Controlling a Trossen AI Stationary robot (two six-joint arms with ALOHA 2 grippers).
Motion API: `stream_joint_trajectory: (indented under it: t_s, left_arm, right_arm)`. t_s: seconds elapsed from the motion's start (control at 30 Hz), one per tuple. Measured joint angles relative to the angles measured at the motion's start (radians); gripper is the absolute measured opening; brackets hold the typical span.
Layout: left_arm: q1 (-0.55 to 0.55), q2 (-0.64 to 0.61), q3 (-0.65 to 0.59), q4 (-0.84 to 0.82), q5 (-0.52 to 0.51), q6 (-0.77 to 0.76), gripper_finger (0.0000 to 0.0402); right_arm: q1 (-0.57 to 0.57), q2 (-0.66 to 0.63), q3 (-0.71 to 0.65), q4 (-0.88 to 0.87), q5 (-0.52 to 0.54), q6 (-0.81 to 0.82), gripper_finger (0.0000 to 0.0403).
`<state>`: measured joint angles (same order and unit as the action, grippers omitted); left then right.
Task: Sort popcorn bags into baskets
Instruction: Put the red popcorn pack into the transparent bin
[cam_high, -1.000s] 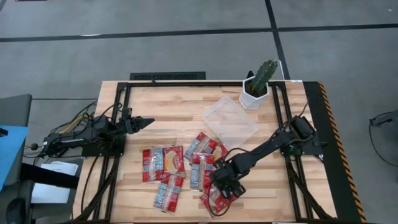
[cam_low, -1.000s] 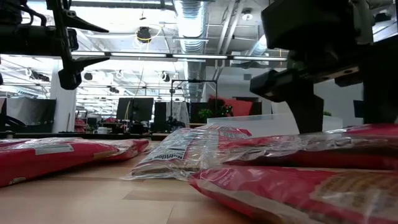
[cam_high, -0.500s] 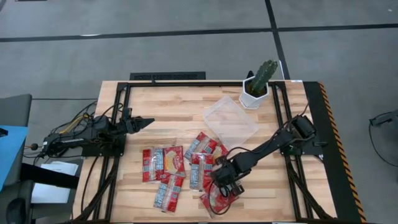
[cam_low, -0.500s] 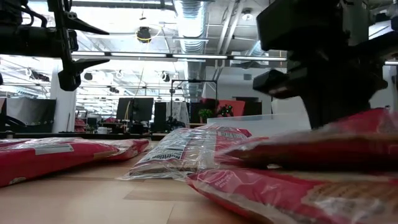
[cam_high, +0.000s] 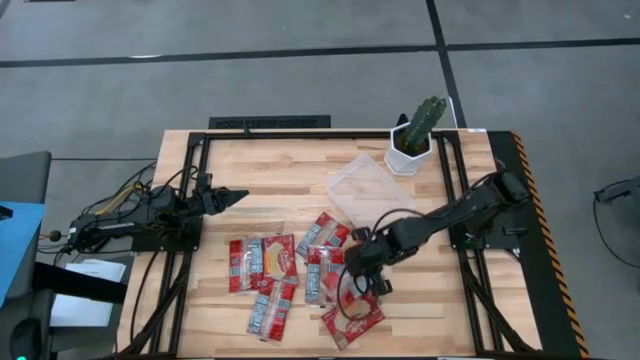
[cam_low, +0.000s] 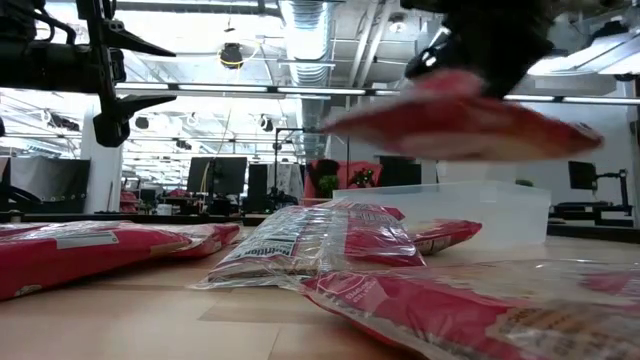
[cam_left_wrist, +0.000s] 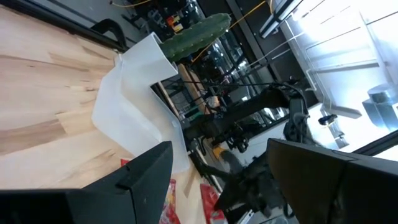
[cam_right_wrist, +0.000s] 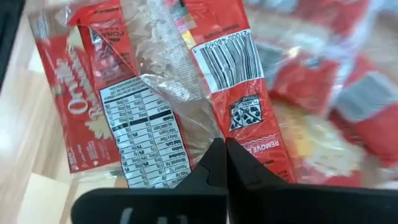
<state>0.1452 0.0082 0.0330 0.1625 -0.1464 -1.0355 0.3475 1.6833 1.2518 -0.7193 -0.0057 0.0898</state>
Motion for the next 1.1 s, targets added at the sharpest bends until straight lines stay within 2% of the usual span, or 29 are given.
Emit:
stream_joint_trajectory:
  t_s: [0.27, 0.4, 0.53, 0.7, 0.83, 1.1]
  left_arm:
    - [0.0, 0.0, 0.0, -0.008, -0.037, 0.003, 0.0249]
    - [0.0, 0.0, 0.0, -0.029, -0.044, 0.002, 0.0249]
    - [0.0, 0.0, 0.0, -0.042, -0.049, -0.006, 0.0249]
    - [0.0, 0.0, 0.0, -0.047, -0.066, -0.007, 0.0249]
    - [0.0, 0.0, 0.0, -0.048, -0.1, -0.007, 0.0249]
    - [0.0, 0.0, 0.0, -0.08, -0.138, -0.007, 0.0249]
  right_arm:
    - [-0.126, -0.162, 0.002, -0.044, 0.064, -0.051, 0.0003]
    - [-0.221, -0.23, 0.003, -0.114, 0.128, -0.155, 0.0003]
    - [-0.343, -0.272, 0.003, -0.204, 0.148, -0.294, 0.0003]
    - [-0.463, -0.278, 0.003, -0.342, 0.253, -0.52, 0.0006]
    - [-0.54, -0.254, 0.003, -0.381, 0.266, -0.673, 0.0006]
    - [-0.618, -0.204, -0.014, -0.395, 0.211, -0.742, 0.0014]
